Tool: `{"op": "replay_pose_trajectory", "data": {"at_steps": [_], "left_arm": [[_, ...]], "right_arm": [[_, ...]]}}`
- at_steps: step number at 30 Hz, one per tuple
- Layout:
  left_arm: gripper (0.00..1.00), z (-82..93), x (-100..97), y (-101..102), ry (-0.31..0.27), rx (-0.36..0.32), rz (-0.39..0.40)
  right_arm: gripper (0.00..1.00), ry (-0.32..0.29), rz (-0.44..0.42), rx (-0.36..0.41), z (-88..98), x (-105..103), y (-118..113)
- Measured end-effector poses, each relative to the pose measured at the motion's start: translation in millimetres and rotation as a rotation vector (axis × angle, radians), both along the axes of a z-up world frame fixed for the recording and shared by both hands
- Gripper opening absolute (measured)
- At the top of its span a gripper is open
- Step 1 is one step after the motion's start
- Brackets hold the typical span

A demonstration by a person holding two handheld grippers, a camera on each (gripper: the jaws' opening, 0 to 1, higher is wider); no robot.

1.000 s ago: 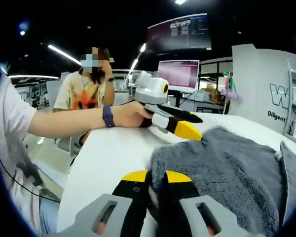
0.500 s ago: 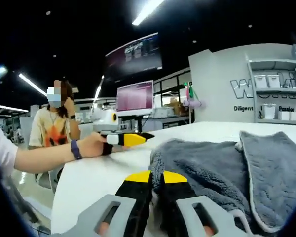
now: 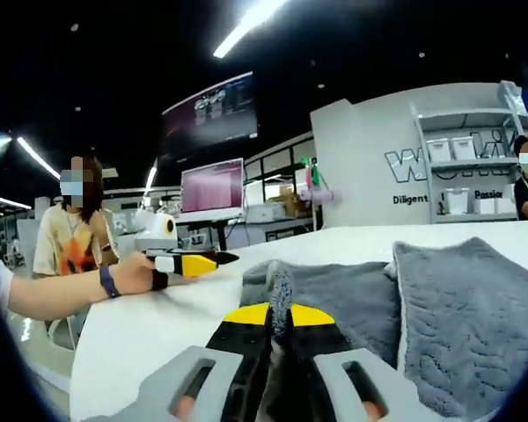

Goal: Fold the towel on the table until its edges align and the towel forms a compact rectangular stack.

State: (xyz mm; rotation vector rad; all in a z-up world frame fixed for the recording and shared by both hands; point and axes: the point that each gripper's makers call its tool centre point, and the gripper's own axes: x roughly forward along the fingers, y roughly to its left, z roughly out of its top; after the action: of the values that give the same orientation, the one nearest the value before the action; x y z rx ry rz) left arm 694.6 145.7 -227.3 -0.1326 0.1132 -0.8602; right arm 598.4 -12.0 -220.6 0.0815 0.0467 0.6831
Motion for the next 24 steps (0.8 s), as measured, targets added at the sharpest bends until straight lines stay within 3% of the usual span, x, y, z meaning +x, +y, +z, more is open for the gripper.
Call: {"op": "replay_pose_trajectory", "data": {"at_steps": [11, 14, 18, 24], "left_arm": [[0.85, -0.2, 0.3, 0.7, 0.002, -0.002, 0.002], [0.85, -0.3, 0.8, 0.9, 0.001, 0.000, 0.003], [0.85, -0.3, 1.1, 1.2, 0.003, -0.002, 0.005], [0.85, -0.3, 2.2, 1.7, 0.003, -0.001, 0.008]], "right_arm": [[0.02, -0.039, -0.089, 0.025, 14.3, 24.3, -32.1], [0.02, -0.059, -0.092, 0.011, 18.9, 26.8, -37.1], [0.02, -0.141, -0.093, -0.093, 27.4, 28.8, -47.1], [0.02, -0.150, -0.118, -0.071, 29.8, 35.3, -72.7]]}}
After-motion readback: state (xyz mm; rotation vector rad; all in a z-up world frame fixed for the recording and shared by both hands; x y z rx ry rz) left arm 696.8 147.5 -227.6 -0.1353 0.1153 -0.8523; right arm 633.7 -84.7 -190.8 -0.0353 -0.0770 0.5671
